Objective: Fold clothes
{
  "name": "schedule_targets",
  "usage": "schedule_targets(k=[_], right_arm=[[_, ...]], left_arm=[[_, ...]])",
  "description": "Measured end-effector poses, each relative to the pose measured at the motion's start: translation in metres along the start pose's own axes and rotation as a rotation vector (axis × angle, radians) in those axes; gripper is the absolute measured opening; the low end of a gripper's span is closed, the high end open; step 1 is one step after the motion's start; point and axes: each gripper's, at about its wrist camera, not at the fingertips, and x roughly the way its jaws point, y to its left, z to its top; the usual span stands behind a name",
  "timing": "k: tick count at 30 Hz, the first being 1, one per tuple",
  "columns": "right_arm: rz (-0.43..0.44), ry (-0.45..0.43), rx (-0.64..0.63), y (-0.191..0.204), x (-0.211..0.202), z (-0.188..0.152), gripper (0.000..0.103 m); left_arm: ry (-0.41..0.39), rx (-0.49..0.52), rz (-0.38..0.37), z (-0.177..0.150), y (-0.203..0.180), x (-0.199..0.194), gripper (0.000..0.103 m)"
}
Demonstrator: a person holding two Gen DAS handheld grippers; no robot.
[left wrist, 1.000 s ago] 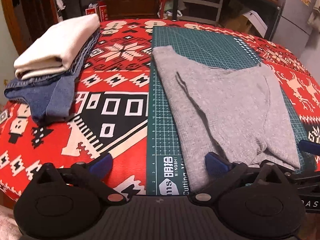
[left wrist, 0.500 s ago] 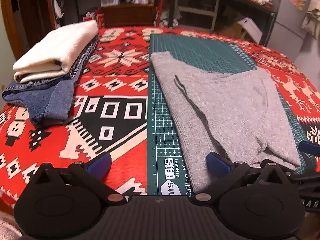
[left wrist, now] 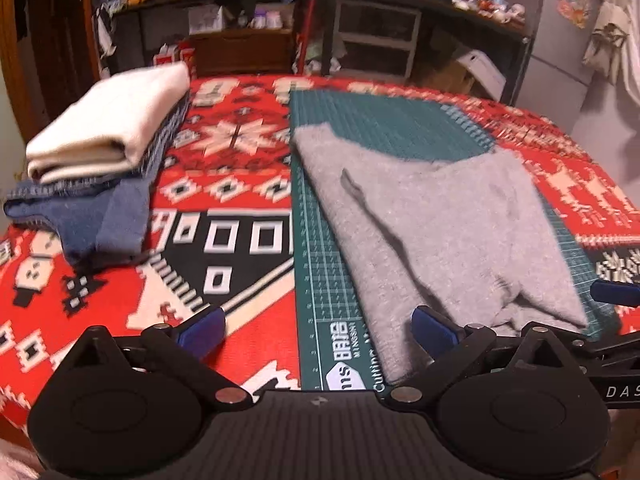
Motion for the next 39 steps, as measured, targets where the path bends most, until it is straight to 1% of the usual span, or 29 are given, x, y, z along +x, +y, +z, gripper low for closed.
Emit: schedule_targets(k=[2, 4, 6, 8, 9, 10, 11, 12, 13, 14, 15, 16, 17, 18, 19, 20, 21, 25, 26, 29, 30, 34, 37, 39], right_arm=[[0.01, -0.011, 0.002, -0.001, -0.009, 0.002, 0.102], [0.012, -0.031, 0.003, -0.002, -0.019, 0.005, 0.102], [0.009, -0.048, -0.001, -0.001, -0.027, 0.009, 0.102], [0.008, -0.056, -0.01, 0.001, -0.032, 0.014, 0.1], [0.009, -0.06, -0.015, 0.002, -0.033, 0.016, 0.094], [0.011, -0.064, -0.019, 0.003, -0.035, 0.018, 0.088], [0.013, -0.068, -0.027, 0.005, -0.036, 0.019, 0.085], [0.02, -0.07, -0.035, 0.007, -0.036, 0.02, 0.079], [0.029, -0.07, -0.041, 0.009, -0.036, 0.02, 0.067], [0.04, -0.069, -0.045, 0.01, -0.035, 0.02, 0.06], [0.048, -0.069, -0.048, 0.011, -0.035, 0.021, 0.04], [0.054, -0.069, -0.051, 0.012, -0.035, 0.022, 0.02], [0.056, -0.07, -0.057, 0.014, -0.034, 0.023, 0.015], [0.062, -0.074, -0.063, 0.016, -0.033, 0.024, 0.012], [0.07, -0.078, -0.07, 0.018, -0.032, 0.026, 0.012], [0.081, -0.085, -0.077, 0.02, -0.031, 0.028, 0.012], [0.093, -0.092, -0.083, 0.023, -0.03, 0.03, 0.012], [0.131, -0.1, -0.127, 0.037, -0.02, 0.039, 0.012], [0.138, -0.089, -0.132, 0.04, -0.015, 0.04, 0.012], [0.142, -0.033, -0.125, 0.046, 0.003, 0.037, 0.01], [0.139, -0.028, -0.128, 0.047, 0.004, 0.034, 0.009], [0.128, -0.036, -0.149, 0.051, 0.004, 0.024, 0.009], [0.17, -0.072, -0.133, 0.051, -0.008, 0.026, 0.009], [0.182, -0.074, -0.146, 0.055, -0.009, 0.028, 0.009]], left_arm=[[-0.008, 0.002, -0.011, 0.002, 0.001, -0.004, 0.098], [-0.049, -0.001, -0.052, 0.005, 0.002, -0.011, 0.096], [-0.065, -0.01, -0.101, 0.006, 0.004, -0.014, 0.093], [-0.071, -0.021, -0.144, 0.008, 0.006, -0.014, 0.079], [-0.064, -0.033, -0.16, 0.008, 0.006, -0.013, 0.075], [-0.06, -0.047, -0.177, 0.009, 0.007, -0.012, 0.068], [-0.056, -0.061, -0.193, 0.009, 0.008, -0.01, 0.061], [-0.052, -0.074, -0.212, 0.01, 0.009, -0.009, 0.058], [-0.045, -0.095, -0.239, 0.01, 0.011, -0.007, 0.052], [-0.041, -0.114, -0.262, 0.01, 0.013, -0.006, 0.044], [-0.038, -0.134, -0.284, 0.01, 0.015, -0.005, 0.039], [-0.037, -0.158, -0.311, 0.01, 0.017, -0.004, 0.029], [-0.037, -0.182, -0.338, 0.01, 0.02, -0.004, 0.023], [-0.038, -0.205, -0.367, 0.01, 0.022, -0.004, 0.019], [-0.04, -0.22, -0.388, 0.011, 0.023, -0.004, 0.015], [-0.041, -0.235, -0.409, 0.011, 0.025, -0.003, 0.013], [-0.042, -0.243, -0.422, 0.011, 0.025, -0.004, 0.013], [-0.032, -0.236, -0.434, 0.01, 0.022, -0.001, 0.013], [-0.023, -0.238, -0.439, 0.009, 0.023, 0.001, 0.013], [-0.006, -0.241, -0.436, 0.008, 0.022, 0.006, 0.013], [-0.001, -0.244, -0.433, 0.008, 0.022, 0.007, 0.013], [0.01, -0.273, -0.42, 0.007, 0.033, 0.012, 0.013], [0.011, -0.312, -0.424, 0.007, 0.04, 0.014, 0.013], [0.011, -0.339, -0.427, 0.008, 0.045, 0.016, 0.013]])
